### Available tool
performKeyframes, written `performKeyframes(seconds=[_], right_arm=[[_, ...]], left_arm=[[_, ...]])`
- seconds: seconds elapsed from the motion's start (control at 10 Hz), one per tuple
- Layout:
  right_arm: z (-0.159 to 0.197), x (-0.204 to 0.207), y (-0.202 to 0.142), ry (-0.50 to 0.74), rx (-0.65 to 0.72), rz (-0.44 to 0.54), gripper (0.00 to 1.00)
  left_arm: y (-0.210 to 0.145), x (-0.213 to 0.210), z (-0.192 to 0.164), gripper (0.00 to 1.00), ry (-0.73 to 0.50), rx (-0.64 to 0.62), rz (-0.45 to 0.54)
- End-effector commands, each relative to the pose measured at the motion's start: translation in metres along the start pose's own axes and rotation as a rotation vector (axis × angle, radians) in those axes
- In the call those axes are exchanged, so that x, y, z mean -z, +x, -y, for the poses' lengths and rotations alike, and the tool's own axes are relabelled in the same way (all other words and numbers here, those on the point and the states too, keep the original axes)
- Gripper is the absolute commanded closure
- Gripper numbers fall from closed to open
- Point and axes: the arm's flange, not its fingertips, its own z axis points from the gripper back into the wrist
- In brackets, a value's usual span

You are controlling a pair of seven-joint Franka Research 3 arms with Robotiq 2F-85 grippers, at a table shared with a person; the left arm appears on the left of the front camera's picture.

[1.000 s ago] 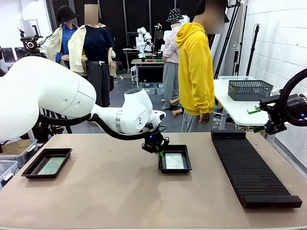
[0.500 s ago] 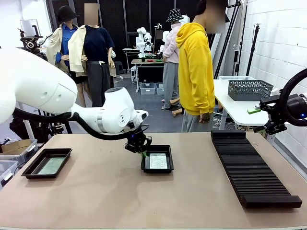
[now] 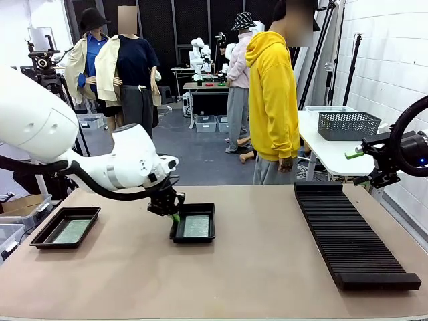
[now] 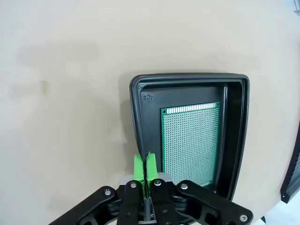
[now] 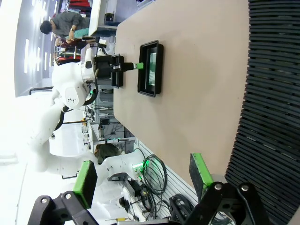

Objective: Inspect and transfer BCBs to ESD trays.
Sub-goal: Pick up the ESD tray and place it on the left side of the table.

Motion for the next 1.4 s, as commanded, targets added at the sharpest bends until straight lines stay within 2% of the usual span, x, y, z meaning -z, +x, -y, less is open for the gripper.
performKeyframes(seconds=[0.0,0.5,1.1,1.3], right_arm=[[-0.002,0.002,-0.003,-0.013,0.004,0.007,0.00],[-0.002,0.002,-0.003,-0.013,0.004,0.007,0.00],[-0.002,0.002,-0.003,-0.013,0.004,0.007,0.00],[-0.002,0.002,-0.003,-0.013,0.004,0.007,0.00]], left_arm=[[-0.007,-0.010,-0.032,1.00,-0.033,0.026,-0.006],[-0.003,-0.025,-0.098,1.00,0.032,0.042,-0.025],[-0.011,-0.062,-0.140,1.00,0.113,0.033,0.035],[-0.015,-0.070,-0.158,1.00,0.153,0.059,0.023]])
